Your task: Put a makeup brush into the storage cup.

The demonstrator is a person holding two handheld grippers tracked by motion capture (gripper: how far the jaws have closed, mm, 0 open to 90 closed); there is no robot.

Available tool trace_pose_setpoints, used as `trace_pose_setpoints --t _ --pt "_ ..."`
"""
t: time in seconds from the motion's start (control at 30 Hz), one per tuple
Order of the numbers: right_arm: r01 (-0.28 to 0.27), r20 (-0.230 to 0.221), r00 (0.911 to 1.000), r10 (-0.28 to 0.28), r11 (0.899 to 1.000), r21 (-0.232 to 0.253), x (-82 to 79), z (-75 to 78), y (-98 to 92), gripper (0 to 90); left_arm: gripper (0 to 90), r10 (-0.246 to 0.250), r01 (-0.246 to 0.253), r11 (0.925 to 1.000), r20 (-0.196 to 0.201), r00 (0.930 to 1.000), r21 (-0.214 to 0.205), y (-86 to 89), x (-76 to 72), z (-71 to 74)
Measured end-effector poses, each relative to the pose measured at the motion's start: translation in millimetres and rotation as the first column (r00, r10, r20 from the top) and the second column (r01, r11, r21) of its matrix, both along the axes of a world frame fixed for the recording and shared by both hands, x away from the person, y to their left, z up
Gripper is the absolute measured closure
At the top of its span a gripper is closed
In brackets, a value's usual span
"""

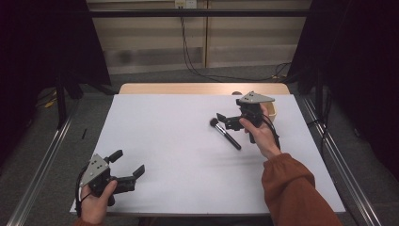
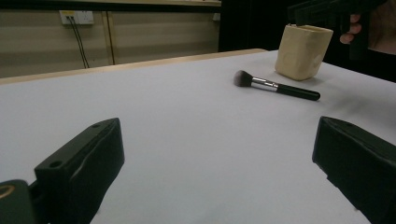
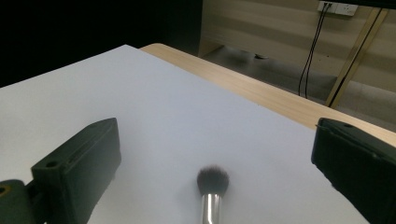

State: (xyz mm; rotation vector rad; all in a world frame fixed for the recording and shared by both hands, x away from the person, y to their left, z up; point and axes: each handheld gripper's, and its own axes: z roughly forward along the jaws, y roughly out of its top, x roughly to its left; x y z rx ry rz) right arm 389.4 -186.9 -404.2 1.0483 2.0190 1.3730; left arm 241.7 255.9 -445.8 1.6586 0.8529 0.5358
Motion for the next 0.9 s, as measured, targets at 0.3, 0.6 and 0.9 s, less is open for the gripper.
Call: trace_pose_setpoints --t 0.3,0.6,0.9 --pt "0.008 -0.009 0.9999 -0.008 1.000 -0.017 16.4 3.0 8.6 1.0 2.2 0.003 -0.003 1.0000 -0.001 1.0000 -0.006 0.5 -0.1 0.0" --pt "-0.003 -0.112 0.9937 -0.005 0.997 -0.071 30.8 2.0 8.8 3.6 2.2 0.001 -0.001 1.0000 -0.004 1.0000 -0.008 0.5 0.4 -0.3" --pt "-0.041 -0.248 0.9686 0.012 0.993 -0.110 39.2 2.5 8.1 3.6 2.2 0.000 0.000 1.0000 -0.003 1.0000 -0.007 0.3 0.4 -0.3"
